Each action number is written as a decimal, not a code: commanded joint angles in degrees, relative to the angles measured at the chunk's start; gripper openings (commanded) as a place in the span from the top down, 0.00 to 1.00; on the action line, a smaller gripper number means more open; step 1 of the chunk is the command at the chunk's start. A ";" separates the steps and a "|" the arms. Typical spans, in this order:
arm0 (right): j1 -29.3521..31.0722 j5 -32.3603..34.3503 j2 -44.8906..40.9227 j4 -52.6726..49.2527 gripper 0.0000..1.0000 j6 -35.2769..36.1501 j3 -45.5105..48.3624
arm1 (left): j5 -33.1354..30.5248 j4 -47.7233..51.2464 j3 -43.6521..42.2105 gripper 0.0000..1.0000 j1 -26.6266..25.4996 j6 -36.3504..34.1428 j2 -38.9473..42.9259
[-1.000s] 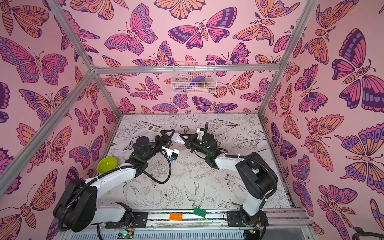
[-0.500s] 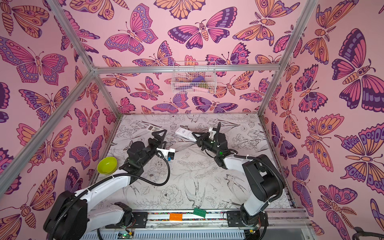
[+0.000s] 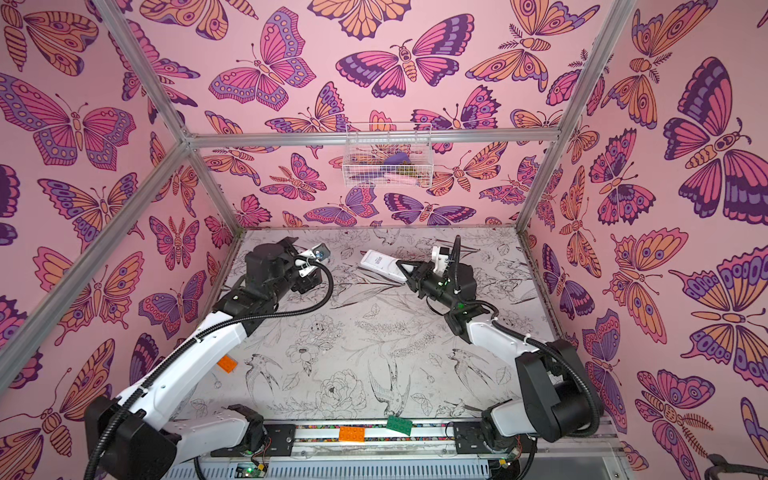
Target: Unload the batteries from the remote control
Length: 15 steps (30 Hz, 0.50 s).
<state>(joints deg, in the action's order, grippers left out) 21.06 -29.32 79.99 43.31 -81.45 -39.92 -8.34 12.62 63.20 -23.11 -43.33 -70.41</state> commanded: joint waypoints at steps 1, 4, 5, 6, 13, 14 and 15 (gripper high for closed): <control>-1.93 -2.03 -4.26 -2.25 0.84 3.95 2.47 | 7.49 16.55 4.91 0.00 0.31 19.48 -1.92; -3.27 -1.85 -7.41 -7.13 0.85 8.75 3.54 | 14.74 20.15 8.00 0.00 1.77 25.77 -5.65; -3.75 -2.22 -8.16 -9.62 0.85 10.25 3.00 | 17.13 20.70 8.55 0.00 2.98 28.66 -6.16; -4.21 -2.44 -8.63 -11.96 0.85 11.29 2.27 | 19.50 21.09 8.84 0.00 4.24 31.22 -6.76; -2.34 -2.27 -12.88 -21.73 0.84 15.04 1.83 | 49.45 6.27 -5.05 0.00 17.21 58.45 -5.78; -1.80 -1.94 -13.55 -19.96 0.85 15.50 3.90 | 51.13 4.76 -6.07 0.00 17.26 59.05 -6.07; -1.23 -1.16 -14.16 -18.78 0.86 16.39 5.86 | 52.89 3.52 -6.75 0.00 16.80 59.26 -6.06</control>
<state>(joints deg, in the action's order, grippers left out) 18.50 -31.03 67.90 23.09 -67.99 -37.12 30.11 22.39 59.05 -5.98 5.30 -76.79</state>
